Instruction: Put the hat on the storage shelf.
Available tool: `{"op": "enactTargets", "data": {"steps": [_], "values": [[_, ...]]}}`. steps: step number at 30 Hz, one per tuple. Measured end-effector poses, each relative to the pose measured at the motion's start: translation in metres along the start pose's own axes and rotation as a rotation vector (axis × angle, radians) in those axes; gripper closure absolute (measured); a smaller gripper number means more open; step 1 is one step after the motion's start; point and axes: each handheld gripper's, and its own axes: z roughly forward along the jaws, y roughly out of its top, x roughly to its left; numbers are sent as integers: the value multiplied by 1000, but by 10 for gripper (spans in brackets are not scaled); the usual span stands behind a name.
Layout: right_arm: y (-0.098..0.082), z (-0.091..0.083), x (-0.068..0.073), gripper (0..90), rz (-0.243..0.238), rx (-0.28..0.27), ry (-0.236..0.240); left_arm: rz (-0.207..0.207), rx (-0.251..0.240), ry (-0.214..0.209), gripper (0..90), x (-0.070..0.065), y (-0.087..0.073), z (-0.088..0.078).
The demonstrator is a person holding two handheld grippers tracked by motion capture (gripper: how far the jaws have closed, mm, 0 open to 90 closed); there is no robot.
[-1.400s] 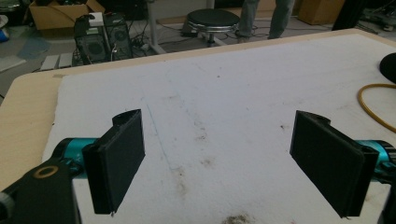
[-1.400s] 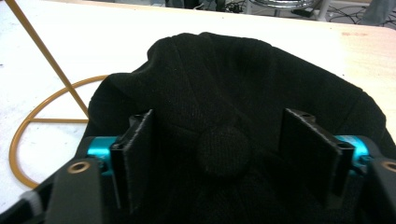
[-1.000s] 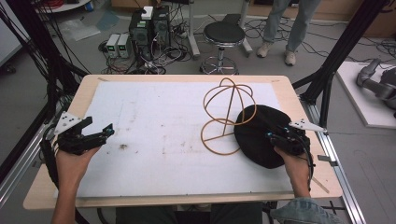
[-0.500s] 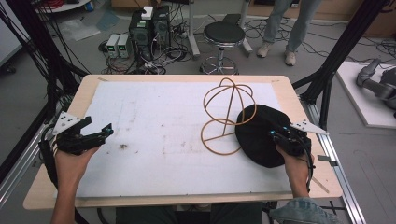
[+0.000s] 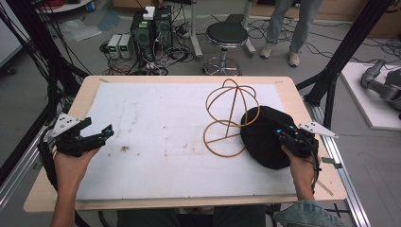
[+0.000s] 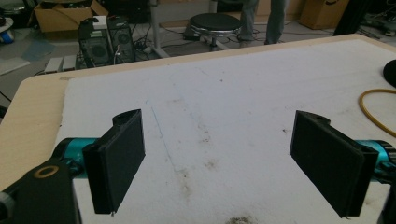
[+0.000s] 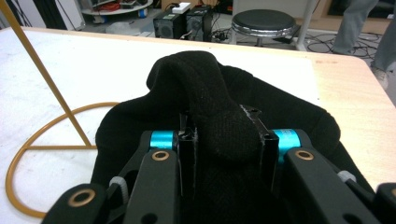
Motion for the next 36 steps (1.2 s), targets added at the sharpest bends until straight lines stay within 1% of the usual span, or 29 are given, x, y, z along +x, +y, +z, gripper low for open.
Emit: {"op": "enactTargets", "data": {"steps": [6, 7, 10, 13, 14, 15, 17, 20, 26, 30, 36], "values": [[3, -3, -2, 709, 18, -18, -3, -7, -5, 1, 182, 1, 0, -1], [6, -5, -3, 709, 17, -29, -5, -9, -8, 2, 182, 1, 0, -1], [12, -7, -4, 710, 30, -43, -6, -5, -6, 2, 182, 2, 1, -2], [17, -8, -6, 710, 24, -49, -14, -4, -7, 1, 182, 2, 2, -2], [21, -10, -8, 710, 36, -53, -17, -3, -8, 0, 182, 2, 2, -1], [23, -11, -10, 710, 31, -59, -20, -4, -8, -1, 182, 1, 2, -1], [27, -13, -11, 710, 39, -63, -25, -4, -8, -1, 182, 1, 2, -1], [33, -15, -14, 710, 39, -76, -32, -5, -10, 1, 182, 1, 2, -2], [42, -18, -17, 710, 37, -85, -42, -5, -14, -1, 182, 1, 3, -2], [52, -21, -21, 710, 45, -105, -49, -4, -14, -4, 182, 1, 3, -2], [64, -26, -24, 710, 38, -130, -62, -4, -19, -3, 182, 2, 4, -3]]}}
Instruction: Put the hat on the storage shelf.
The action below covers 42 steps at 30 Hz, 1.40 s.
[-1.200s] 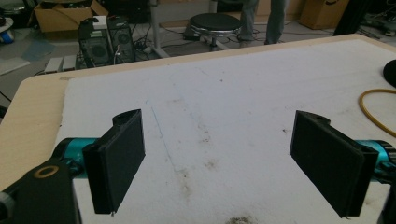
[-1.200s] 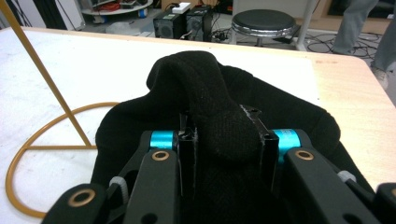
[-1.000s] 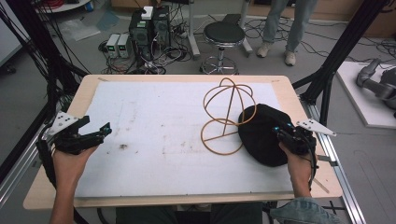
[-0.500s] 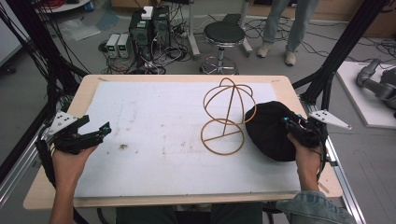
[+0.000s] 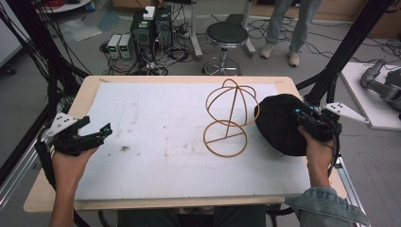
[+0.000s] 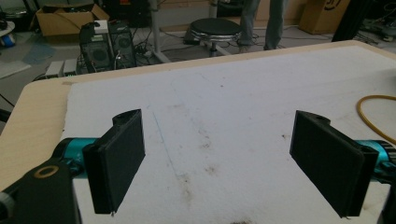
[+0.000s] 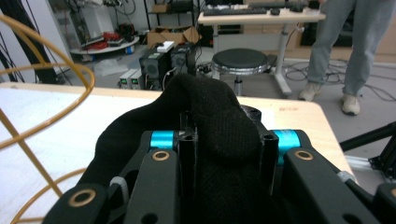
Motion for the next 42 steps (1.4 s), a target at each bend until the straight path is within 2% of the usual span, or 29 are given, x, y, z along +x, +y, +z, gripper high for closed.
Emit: {"op": "enactTargets", "data": {"steps": [15, 23, 32, 42], "values": [[25, -2, -7, 710, -7, -42, -28, -1, 0, 0, 182, 1, 0, 0], [49, -6, -9, 710, 0, -90, -38, -3, 0, 2, 182, 1, 0, -1], [70, -10, -5, 710, -11, -139, -31, -5, -4, 2, 182, 2, 1, -2], [89, -15, 7, 709, -14, -182, 6, -6, -8, 4, 182, 3, 2, -4]]}}
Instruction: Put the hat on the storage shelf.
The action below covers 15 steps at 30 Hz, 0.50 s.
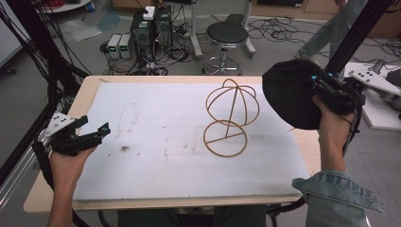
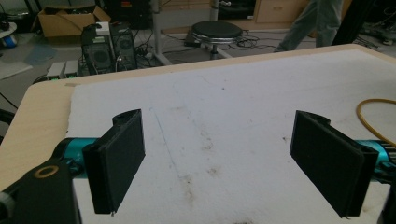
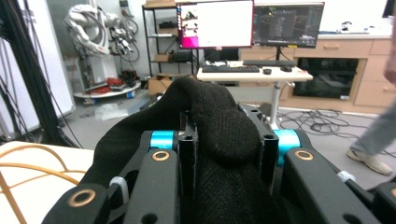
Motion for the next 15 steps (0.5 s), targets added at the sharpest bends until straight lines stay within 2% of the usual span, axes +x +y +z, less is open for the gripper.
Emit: {"op": "enactTargets", "data": {"steps": [14, 15], "values": [[17, 0, 18, 709, 1, -42, 75, -2, -5, 2, 182, 1, 1, -1], [19, 0, 22, 709, 8, -46, 90, -2, -5, 2, 182, 1, 1, -1]]}}
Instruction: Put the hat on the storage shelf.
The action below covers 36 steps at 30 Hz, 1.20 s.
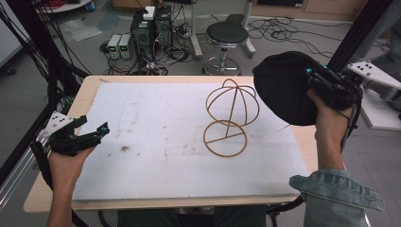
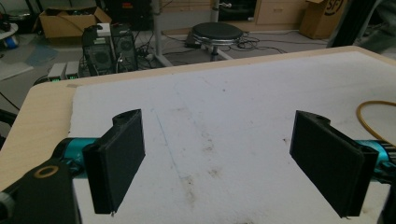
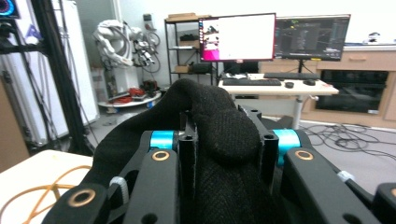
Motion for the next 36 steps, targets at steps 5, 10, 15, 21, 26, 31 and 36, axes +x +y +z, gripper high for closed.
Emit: {"op": "enactTargets", "data": {"steps": [5, 10, 15, 21, 26, 31, 36], "values": [[3, 2, 8, 709, 22, -12, 47, -1, -1, -1, 182, 0, 0, 0], [6, 6, 19, 708, 21, -17, 94, -3, -3, 1, 182, 0, 0, -1], [5, 10, 27, 708, 29, -19, 133, -5, -5, 1, 182, 1, 0, -1], [3, 17, 40, 707, 43, -13, 187, -7, -10, 4, 182, 2, 1, -3], [-1, 24, 50, 707, 48, 1, 225, -8, -9, 1, 182, 2, 1, -3], [-8, 29, 59, 707, 41, 19, 250, -6, -9, 2, 182, 2, 1, -3], [-16, 36, 66, 706, 37, 39, 264, -6, -10, 2, 182, 2, 1, -3]]}}
